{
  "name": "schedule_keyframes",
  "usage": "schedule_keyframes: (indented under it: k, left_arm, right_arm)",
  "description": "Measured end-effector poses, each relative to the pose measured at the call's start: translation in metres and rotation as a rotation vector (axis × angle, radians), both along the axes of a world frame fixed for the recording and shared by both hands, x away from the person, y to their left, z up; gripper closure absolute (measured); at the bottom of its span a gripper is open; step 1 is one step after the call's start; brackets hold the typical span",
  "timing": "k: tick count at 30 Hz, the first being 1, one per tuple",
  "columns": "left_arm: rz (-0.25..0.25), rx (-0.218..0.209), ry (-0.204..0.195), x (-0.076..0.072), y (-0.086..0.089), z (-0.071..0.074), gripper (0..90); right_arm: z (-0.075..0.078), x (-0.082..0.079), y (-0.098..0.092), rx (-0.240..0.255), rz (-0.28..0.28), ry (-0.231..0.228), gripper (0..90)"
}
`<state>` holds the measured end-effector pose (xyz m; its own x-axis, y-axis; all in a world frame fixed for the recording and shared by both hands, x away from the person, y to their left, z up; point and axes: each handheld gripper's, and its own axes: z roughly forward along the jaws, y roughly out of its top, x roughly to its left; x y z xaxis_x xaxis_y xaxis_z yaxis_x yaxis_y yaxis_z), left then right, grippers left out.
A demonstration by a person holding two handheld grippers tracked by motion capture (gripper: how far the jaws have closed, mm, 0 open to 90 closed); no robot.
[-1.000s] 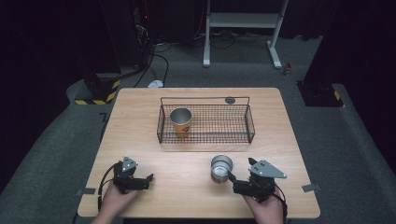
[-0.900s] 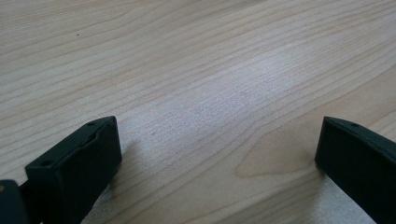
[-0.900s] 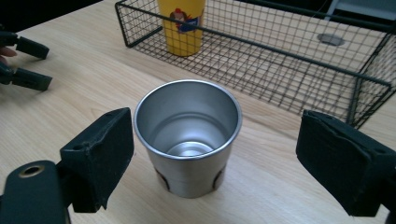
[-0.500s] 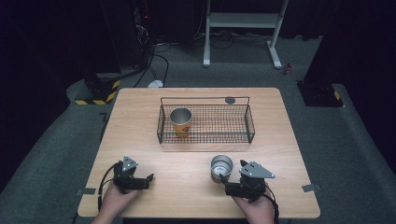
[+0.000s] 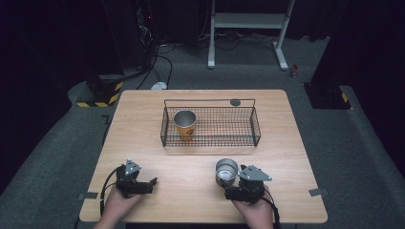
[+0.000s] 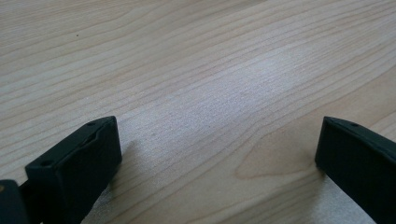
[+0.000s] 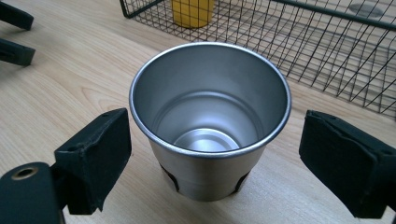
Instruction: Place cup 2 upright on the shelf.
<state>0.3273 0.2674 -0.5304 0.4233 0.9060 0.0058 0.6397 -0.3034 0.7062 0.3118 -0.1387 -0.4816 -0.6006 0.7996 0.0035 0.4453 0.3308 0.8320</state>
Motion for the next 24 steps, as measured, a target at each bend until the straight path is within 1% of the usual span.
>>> schedule_keyframes:
  k: [1, 2, 3, 4, 6, 8, 9, 10, 12, 14, 15, 18, 20, 22, 24]
  left_arm:
    - [0.0, 0.001, 0.0, 0.0, 0.0, 0.0, 0.7]
    - [0.0, 0.001, 0.0, 0.0, 0.0, 0.0, 0.7]
    - [0.0, 0.001, 0.0, 0.0, 0.0, 0.0, 0.7]
    - [0.0, 0.0, -0.001, 0.0, 0.0, 0.0, 0.7]
    - [0.004, -0.002, -0.002, 0.0, 0.0, 0.0, 0.7]
    - [0.0, 0.0, -0.002, 0.0, 0.0, 0.0, 0.7]
    - [0.0, -0.002, 0.0, 0.0, 0.0, 0.0, 0.7]
    - [-0.001, -0.002, -0.001, 0.0, 0.0, 0.0, 0.7]
    - [0.001, -0.005, -0.003, 0.0, 0.0, 0.0, 0.7]
    - [0.001, -0.006, -0.003, 0.0, 0.0, 0.0, 0.7]
    - [0.002, -0.005, -0.004, -0.001, 0.0, 0.0, 0.7]
    - [0.001, -0.004, -0.004, -0.001, 0.0, 0.0, 0.7]
    - [0.0, -0.005, -0.005, -0.001, 0.0, 0.0, 0.7]
    - [0.0, -0.005, -0.005, -0.001, 0.0, 0.0, 0.7]
    - [0.0, -0.005, -0.005, -0.001, 0.0, 0.0, 0.7]
  right_arm:
    - [-0.001, 0.001, 0.001, -0.004, -0.001, 0.003, 9.8]
    - [-0.003, 0.001, 0.002, -0.001, -0.004, 0.018, 9.8]
    - [-0.004, 0.002, 0.003, -0.006, 0.017, 0.021, 9.0]
    - [-0.005, 0.003, 0.003, -0.008, 0.024, 0.023, 9.0]
    - [-0.007, 0.004, 0.005, -0.012, 0.012, 0.017, 9.0]
    - [-0.008, 0.005, 0.006, -0.007, 0.003, 0.023, 9.0]
    - [-0.01, 0.005, 0.006, -0.007, 0.008, 0.031, 8.9]
    - [-0.011, 0.006, 0.008, -0.018, 0.008, 0.036, 9.0]
    - [-0.013, 0.007, 0.01, -0.026, 0.005, 0.037, 9.0]
    - [-0.014, 0.008, 0.012, -0.017, 0.01, 0.042, 9.0]
    - [-0.015, 0.01, 0.014, -0.013, 0.014, 0.038, 9.0]
    - [-0.018, 0.011, 0.018, -0.021, -0.002, 0.027, 9.0]
    - [-0.019, 0.012, 0.018, -0.02, -0.007, 0.026, 9.1]
    - [-0.02, 0.014, 0.018, -0.011, -0.015, 0.013, 9.7]
    - [-0.02, 0.014, 0.019, -0.01, -0.015, 0.009, 9.8]
